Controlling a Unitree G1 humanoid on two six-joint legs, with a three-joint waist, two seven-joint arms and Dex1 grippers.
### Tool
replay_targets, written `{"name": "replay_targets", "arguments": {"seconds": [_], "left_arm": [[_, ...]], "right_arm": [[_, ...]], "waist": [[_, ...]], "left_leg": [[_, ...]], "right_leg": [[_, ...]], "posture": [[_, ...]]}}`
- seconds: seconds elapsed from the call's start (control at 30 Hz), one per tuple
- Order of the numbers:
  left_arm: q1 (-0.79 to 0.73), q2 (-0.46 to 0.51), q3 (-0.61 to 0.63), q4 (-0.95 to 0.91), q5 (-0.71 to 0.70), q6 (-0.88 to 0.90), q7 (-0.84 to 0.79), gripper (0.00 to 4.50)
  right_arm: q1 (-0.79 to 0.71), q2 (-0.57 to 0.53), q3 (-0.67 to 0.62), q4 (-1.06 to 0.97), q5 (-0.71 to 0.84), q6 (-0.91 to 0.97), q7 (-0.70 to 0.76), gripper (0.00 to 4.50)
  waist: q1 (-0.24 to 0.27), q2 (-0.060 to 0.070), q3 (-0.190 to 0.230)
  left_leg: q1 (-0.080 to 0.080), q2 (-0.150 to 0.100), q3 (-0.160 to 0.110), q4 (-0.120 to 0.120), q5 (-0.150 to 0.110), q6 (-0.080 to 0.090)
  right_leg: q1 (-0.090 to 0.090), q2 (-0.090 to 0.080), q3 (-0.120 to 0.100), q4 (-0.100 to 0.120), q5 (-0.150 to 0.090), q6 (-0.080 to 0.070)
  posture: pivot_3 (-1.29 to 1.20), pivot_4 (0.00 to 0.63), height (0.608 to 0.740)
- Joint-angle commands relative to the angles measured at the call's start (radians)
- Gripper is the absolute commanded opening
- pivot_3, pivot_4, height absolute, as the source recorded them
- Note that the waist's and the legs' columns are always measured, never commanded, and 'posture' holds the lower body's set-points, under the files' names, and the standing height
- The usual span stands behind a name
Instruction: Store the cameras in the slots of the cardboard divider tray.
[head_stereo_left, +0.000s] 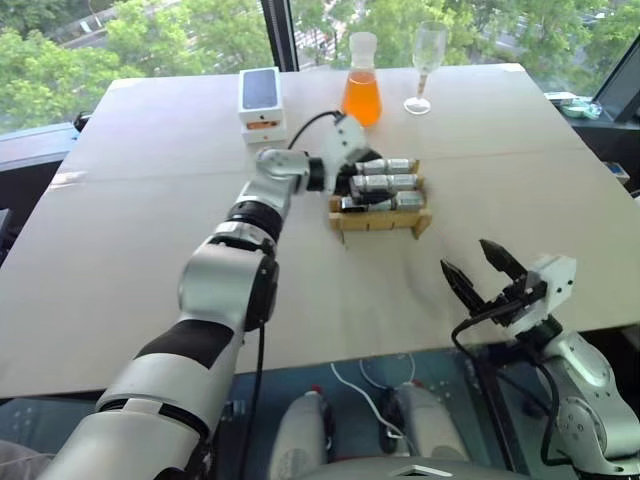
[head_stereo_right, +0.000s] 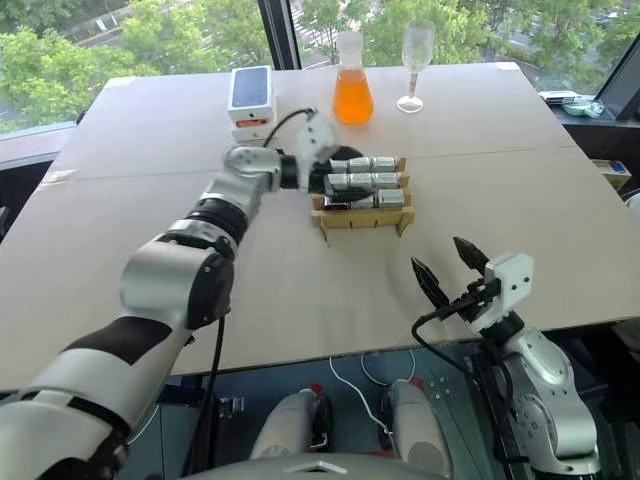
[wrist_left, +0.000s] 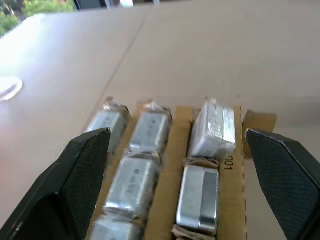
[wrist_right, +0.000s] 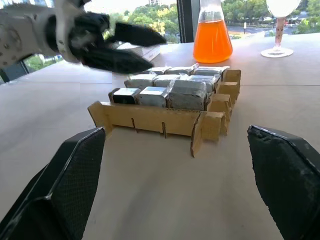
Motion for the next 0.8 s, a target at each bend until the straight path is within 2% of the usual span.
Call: {"name": "replay_targets", "arguments": {"seconds": [0.03, 0.13, 0.2, 0.27, 0.33, 0.43, 0.57, 0.8], "left_arm": [[0.085, 0.055, 0.039, -0.161, -0.095, 0.045, -0.082, 4.47], [0.336, 0.125, 0.057, -0.595, -0.209, 0.280, -0.103, 4.47], [0.561, 0.179, 0.085, -0.973, -0.307, 0.496, -0.061, 4.47], [0.752, 0.232, 0.122, -1.275, -0.391, 0.669, -0.002, 4.47], [0.907, 0.305, 0.132, -1.467, -0.368, 0.717, 0.042, 4.47], [1.034, 0.357, 0.177, -1.635, -0.391, 0.796, 0.134, 4.47], [1.125, 0.353, 0.250, -1.804, -0.458, 0.873, 0.253, 4.47], [1.207, 0.361, 0.266, -1.912, -0.502, 0.930, 0.377, 4.47]], "right_arm": [[-0.071, -0.049, -0.013, 0.031, -0.045, 0.037, 0.006, 4.50], [-0.198, -0.099, -0.017, 0.111, -0.050, 0.095, 0.029, 4.50], [-0.288, -0.148, -0.003, 0.179, -0.083, 0.094, 0.080, 4.50], [-0.377, -0.198, 0.017, 0.250, -0.107, 0.083, 0.146, 4.50], [-0.466, -0.238, 0.044, 0.332, -0.130, 0.066, 0.221, 4.50], [-0.599, -0.274, 0.096, 0.481, -0.193, 0.019, 0.320, 4.50], [-0.815, -0.275, 0.173, 0.728, -0.275, -0.046, 0.437, 4.50], [-1.050, -0.222, 0.294, 1.061, -0.415, -0.179, 0.599, 4.50]], "waist": [[-0.002, 0.000, 0.000], [-0.005, 0.001, -0.001], [-0.017, 0.001, -0.001], [-0.026, 0.001, 0.000], [-0.021, 0.000, 0.000], [0.003, 0.001, 0.000], [0.011, 0.001, 0.000], [0.003, 0.001, 0.000]], "left_leg": [[0.000, 0.000, 0.000, 0.000, 0.000, 0.000], [0.000, 0.001, 0.000, 0.000, 0.000, -0.001], [0.000, 0.003, 0.001, -0.001, 0.001, -0.001], [0.000, 0.004, 0.001, -0.001, 0.001, -0.001], [0.000, 0.004, 0.001, -0.001, 0.001, -0.001], [0.001, 0.003, 0.000, -0.001, 0.000, -0.001], [0.002, 0.001, -0.001, 0.000, -0.001, 0.003], [0.001, 0.002, -0.002, -0.001, 0.001, -0.001]], "right_leg": [[0.000, 0.000, 0.001, 0.000, 0.000, 0.000], [0.000, 0.001, 0.000, 0.000, 0.001, -0.001], [-0.001, -0.001, 0.003, 0.002, 0.002, -0.004], [-0.001, -0.004, 0.003, 0.000, 0.002, -0.004], [-0.002, -0.005, 0.003, 0.000, 0.002, -0.004], [0.000, -0.007, 0.001, 0.001, 0.002, -0.004], [0.002, -0.009, -0.001, 0.001, 0.001, -0.001], [0.002, -0.008, -0.001, 0.000, 0.003, -0.006]], "posture": [[0.00, 0.150, 0.740], [0.00, 0.150, 0.740], [0.00, 0.150, 0.740], [0.00, 0.150, 0.740], [0.00, 0.150, 0.740], [0.00, 0.150, 0.740], [0.00, 0.150, 0.740], [0.00, 0.150, 0.740]]}}
